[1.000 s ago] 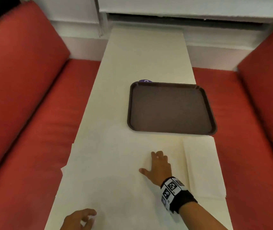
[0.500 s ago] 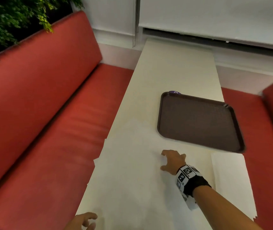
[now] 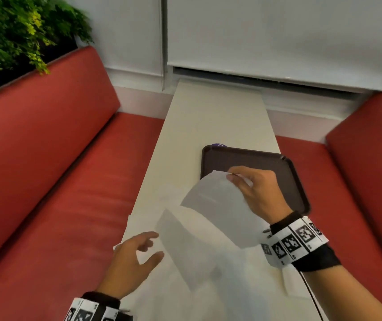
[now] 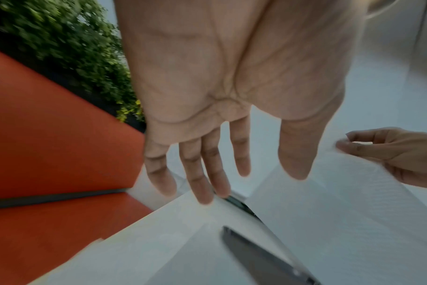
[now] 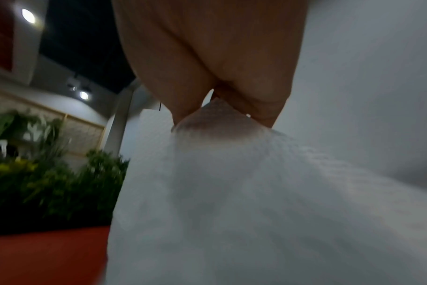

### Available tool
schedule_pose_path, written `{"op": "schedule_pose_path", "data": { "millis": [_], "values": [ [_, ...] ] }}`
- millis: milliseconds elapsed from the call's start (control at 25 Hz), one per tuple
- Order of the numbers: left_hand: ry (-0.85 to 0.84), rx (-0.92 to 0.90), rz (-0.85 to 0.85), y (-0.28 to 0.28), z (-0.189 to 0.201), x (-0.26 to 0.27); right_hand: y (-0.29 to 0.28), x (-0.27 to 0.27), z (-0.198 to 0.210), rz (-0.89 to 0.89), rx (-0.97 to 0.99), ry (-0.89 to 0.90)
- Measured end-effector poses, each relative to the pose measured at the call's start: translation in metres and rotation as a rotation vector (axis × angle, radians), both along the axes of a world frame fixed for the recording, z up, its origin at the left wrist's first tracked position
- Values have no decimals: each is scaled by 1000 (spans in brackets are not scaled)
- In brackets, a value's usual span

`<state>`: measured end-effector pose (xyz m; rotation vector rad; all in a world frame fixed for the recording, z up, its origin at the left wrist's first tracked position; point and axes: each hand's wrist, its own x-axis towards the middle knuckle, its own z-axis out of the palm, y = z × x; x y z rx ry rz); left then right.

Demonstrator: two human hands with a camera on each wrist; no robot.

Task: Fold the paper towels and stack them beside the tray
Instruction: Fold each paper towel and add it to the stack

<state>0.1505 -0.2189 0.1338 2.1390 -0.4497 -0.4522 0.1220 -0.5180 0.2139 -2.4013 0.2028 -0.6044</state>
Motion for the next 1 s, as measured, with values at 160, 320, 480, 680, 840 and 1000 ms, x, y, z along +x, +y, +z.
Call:
{"op": "schedule_pose_path", "data": {
  "millis": [160, 320, 480, 680, 840, 1000],
  "values": [
    [123, -185, -21, -62, 39, 33, -13, -15, 49, -24, 265, -133],
    [46, -322, -102, -91, 68, 47, -27, -34, 64, 66, 369, -91],
    [76, -289, -485, -115, 115, 57, -28, -41, 65, 161, 355, 13],
    [177, -380, -472, -126, 116, 56, -51, -58, 61, -13, 325, 38],
    [424, -671, -238, -115, 100, 63, -54, -93, 22, -57, 925, 140],
    [418, -729, -124, -120, 99, 55, -26, -103, 8, 184, 1111, 136]
  ]
}}
